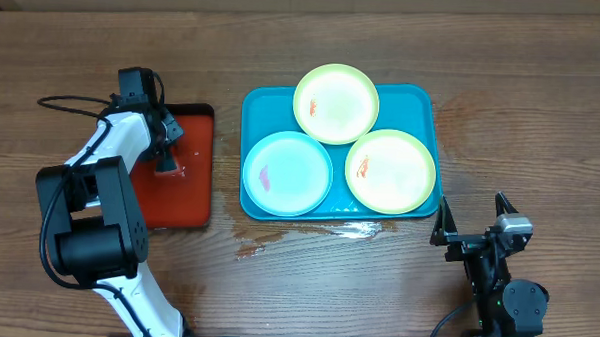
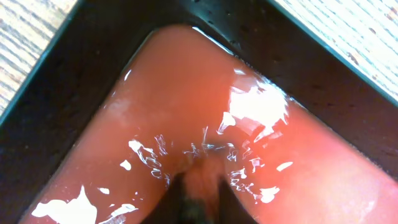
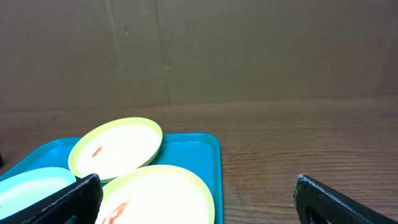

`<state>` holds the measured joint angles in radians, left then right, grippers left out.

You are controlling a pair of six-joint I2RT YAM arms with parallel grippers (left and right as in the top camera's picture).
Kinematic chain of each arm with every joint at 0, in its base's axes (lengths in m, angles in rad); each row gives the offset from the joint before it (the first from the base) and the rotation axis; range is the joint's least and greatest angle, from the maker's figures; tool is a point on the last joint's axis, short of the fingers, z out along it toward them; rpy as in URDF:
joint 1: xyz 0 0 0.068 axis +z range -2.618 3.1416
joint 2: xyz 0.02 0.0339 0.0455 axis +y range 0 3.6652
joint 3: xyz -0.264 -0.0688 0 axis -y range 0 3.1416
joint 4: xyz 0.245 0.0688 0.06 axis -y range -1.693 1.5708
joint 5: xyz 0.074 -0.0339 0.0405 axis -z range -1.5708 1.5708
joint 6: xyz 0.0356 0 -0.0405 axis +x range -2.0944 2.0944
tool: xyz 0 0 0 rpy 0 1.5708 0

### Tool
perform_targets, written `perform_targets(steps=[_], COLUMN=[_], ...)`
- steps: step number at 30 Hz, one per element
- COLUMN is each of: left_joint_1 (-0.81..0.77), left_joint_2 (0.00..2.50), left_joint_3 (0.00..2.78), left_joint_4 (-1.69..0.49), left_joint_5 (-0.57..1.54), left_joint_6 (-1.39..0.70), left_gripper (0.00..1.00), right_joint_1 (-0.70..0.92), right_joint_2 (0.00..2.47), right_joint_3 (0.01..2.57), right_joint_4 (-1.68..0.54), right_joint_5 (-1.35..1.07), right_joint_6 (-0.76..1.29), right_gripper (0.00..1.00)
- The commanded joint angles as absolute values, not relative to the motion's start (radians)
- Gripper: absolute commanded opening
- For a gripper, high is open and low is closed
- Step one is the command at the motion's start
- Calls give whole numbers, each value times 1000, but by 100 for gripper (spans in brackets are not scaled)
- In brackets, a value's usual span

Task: Clean dirty plates on tray and stack at the side
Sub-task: 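Lower the left gripper and grasp the green sponge in the water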

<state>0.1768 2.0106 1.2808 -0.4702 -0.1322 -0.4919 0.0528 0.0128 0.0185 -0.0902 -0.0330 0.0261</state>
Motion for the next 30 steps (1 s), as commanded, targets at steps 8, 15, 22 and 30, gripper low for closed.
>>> perform_targets(steps=[8,15,22,30], left_joint_1=[171,171,170,171], left_joint_2=[2025,2025,2025,2025], left_joint_3=[1294,1317,1317,1317], left_joint_4=[-554,-757,-792,-762], left_joint_5=[-69,-25,-30,-75], left_joint_6=[-467,-467,-440,-441], left_gripper=[100,100,49,81], right_joint_1=[49,49,49,49], right_joint_2=[5,5,5,5], right_joint_3=[8,8,8,8], right_joint_4=[-84,-84,-84,-84], right_joint_5=[-23,-23,-23,-23], right_joint_6=[26,26,26,26], right_gripper=[100,100,100,100])
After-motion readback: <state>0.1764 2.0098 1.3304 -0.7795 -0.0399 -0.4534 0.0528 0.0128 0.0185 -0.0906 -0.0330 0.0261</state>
